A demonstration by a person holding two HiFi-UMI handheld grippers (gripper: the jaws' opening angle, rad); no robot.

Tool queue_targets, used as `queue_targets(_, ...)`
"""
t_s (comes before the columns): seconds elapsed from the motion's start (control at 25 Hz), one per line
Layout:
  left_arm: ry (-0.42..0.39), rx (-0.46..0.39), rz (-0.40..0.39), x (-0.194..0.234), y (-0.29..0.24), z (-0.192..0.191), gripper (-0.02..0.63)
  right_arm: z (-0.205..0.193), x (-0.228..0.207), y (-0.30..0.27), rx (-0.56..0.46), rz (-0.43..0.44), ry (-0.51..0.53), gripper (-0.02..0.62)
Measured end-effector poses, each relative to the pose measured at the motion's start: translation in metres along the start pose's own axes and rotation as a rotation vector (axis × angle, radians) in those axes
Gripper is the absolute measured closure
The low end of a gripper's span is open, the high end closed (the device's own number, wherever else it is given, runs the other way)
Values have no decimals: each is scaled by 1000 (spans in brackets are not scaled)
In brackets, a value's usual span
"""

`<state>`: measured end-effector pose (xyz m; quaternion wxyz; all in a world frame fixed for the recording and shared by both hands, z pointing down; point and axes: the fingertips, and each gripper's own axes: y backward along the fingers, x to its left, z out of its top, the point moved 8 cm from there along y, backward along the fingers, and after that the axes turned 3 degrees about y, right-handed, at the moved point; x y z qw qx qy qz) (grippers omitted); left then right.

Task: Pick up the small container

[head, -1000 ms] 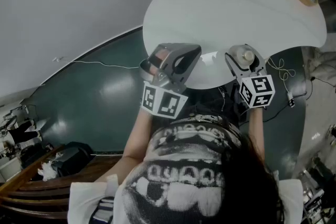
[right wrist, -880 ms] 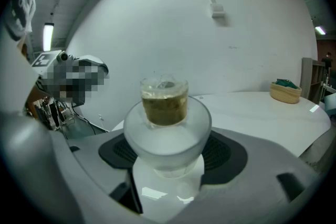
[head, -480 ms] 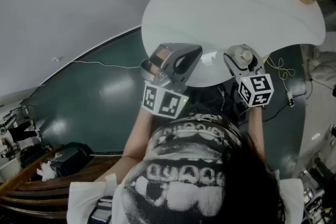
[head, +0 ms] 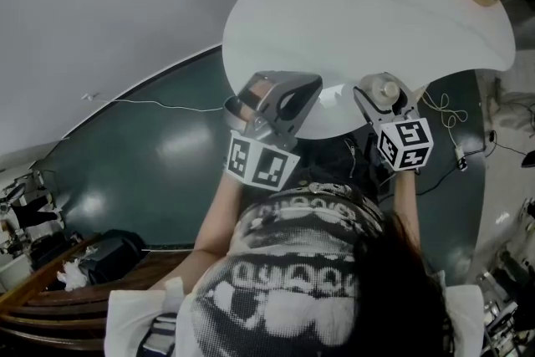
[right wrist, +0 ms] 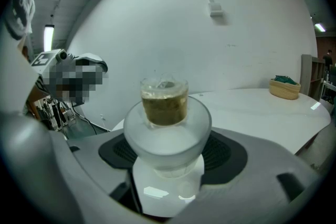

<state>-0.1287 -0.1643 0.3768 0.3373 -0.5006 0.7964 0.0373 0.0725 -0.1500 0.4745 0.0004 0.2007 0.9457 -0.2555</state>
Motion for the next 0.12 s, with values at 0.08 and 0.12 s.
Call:
queue_targets(0.08, 0, -1, -4, -2, -3, 1, 597, -2, -2, 1, 3, 1, -2, 264)
queue_targets(0.12, 0, -1, -6, -2, -4, 1, 597, -2, -3, 1, 4, 1, -3, 264)
